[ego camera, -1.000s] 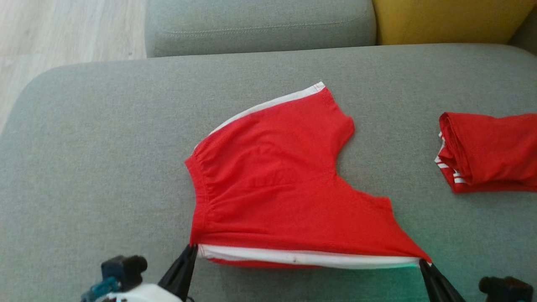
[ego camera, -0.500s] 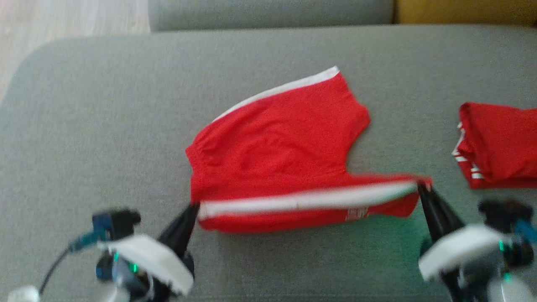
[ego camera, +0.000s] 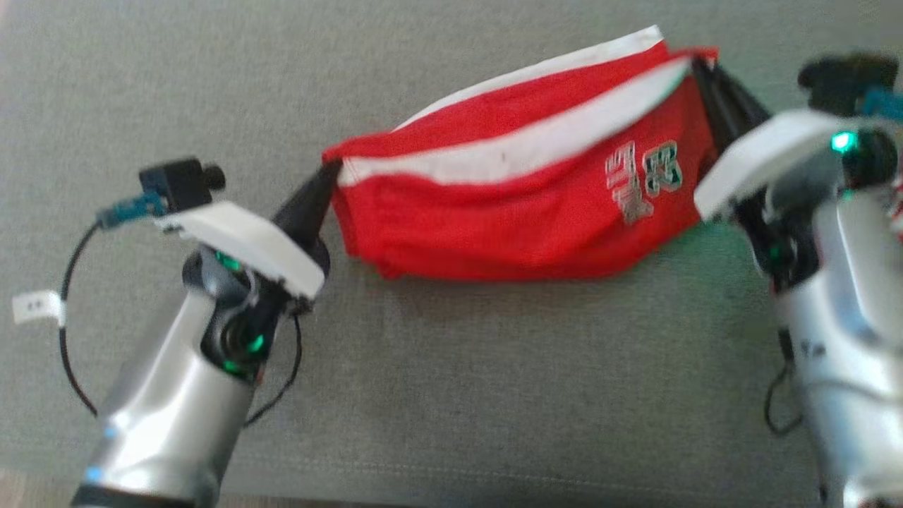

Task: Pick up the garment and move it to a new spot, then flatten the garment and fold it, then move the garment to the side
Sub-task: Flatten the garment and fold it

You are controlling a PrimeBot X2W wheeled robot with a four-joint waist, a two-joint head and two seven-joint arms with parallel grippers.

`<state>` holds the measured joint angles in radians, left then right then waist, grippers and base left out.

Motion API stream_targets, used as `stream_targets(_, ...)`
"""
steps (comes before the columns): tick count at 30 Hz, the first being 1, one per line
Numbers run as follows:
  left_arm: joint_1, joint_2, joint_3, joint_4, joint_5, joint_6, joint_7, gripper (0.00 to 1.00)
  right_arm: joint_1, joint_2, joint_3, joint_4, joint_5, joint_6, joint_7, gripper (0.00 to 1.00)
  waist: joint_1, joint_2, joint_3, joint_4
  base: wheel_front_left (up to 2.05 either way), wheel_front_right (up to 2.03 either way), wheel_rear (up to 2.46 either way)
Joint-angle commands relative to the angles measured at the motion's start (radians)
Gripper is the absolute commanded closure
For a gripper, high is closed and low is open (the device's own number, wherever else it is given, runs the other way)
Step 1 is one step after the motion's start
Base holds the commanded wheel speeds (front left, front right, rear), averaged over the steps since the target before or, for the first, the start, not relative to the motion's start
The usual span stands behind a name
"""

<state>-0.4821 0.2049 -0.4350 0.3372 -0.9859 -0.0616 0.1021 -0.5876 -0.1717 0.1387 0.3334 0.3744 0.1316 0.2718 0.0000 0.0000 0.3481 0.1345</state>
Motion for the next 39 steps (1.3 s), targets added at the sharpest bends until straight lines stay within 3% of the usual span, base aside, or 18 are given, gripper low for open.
stream_targets(1, -0.075, 0.01, 0.055, 0.024, -0.015, -0.017, -0.022, 1.0, -0.08, -0.003, 0.031, 0.037, 0.013, -0.001, -0.031, 1.0, 0.0, 0.0, 0.047, 0.029, 0.0, 0.0, 0.0)
stream_targets(11, -0.201, -0.047, 0.032, 0.245, -0.036, -0.062, -0.074, 1.0, -0.278, -0.005, 0.097, 0.365, 0.058, -0.001, -0.151, 1.0, 0.0, 0.0, 0.09, 0.047, 0.0, 0.0, 0.0)
stream_targets(12, -0.207, -0.053, 0.022, 0.26, -0.037, -0.064, -0.078, 0.97, -0.287, -0.004, 0.106, 0.39, 0.064, -0.001, -0.166, 0.81, 0.0, 0.0, 0.092, 0.047, 0.0, 0.0, 0.0)
stream_targets(13, -0.212, -0.056, 0.013, 0.273, -0.036, -0.065, -0.085, 0.65, -0.295, -0.002, 0.116, 0.411, 0.07, -0.001, -0.182, 0.18, 0.0, 0.0, 0.093, 0.046, 0.0, 0.0, 0.0)
stream_targets(14, -0.215, -0.057, 0.004, 0.284, -0.033, -0.067, -0.095, 0.12, -0.3, -0.001, 0.124, 0.427, 0.076, -0.001, -0.203, 0.0, 0.0, 0.0, 0.093, 0.044, 0.0, 0.0, 0.0)
stream_targets(15, -0.217, -0.058, -0.002, 0.294, -0.03, -0.067, -0.109, 0.0, -0.303, 0.001, 0.133, 0.443, 0.082, -0.001, -0.223, 0.0, 0.0, 0.0, 0.092, 0.042, 0.0, 0.0, 0.0)
stream_targets(22, -0.193, -0.027, -0.039, 0.324, 0.054, -0.064, -0.294, 0.0, -0.275, 0.004, 0.18, 0.471, 0.093, -0.001, -0.412, 0.0, 0.0, 0.0, 0.056, 0.019, 0.0, 0.0, 0.0)
stream_targets(26, -0.162, -0.005, -0.015, 0.295, 0.147, -0.009, -0.358, 0.0, -0.231, -0.004, 0.18, 0.436, 0.052, -0.001, -0.497, 0.0, 0.0, 0.0, 0.027, 0.004, 0.0, 0.0, 0.0)
stream_targets(31, -0.083, 0.001, 0.114, 0.097, 0.321, 0.074, -0.363, 0.0, -0.138, -0.003, 0.109, 0.303, -0.064, -0.001, -0.529, 0.0, 0.0, 0.0, -0.005, -0.014, 0.0, 0.0, 0.0)
stream_targets(39, 0.095, 0.001, 0.191, -0.128, 0.566, 0.134, -0.364, 0.0, 0.133, 0.058, -0.029, 0.01, -0.226, -0.001, -0.51, 0.0, 0.0, 0.0, -0.061, -0.048, 0.0, 0.0, 0.0)
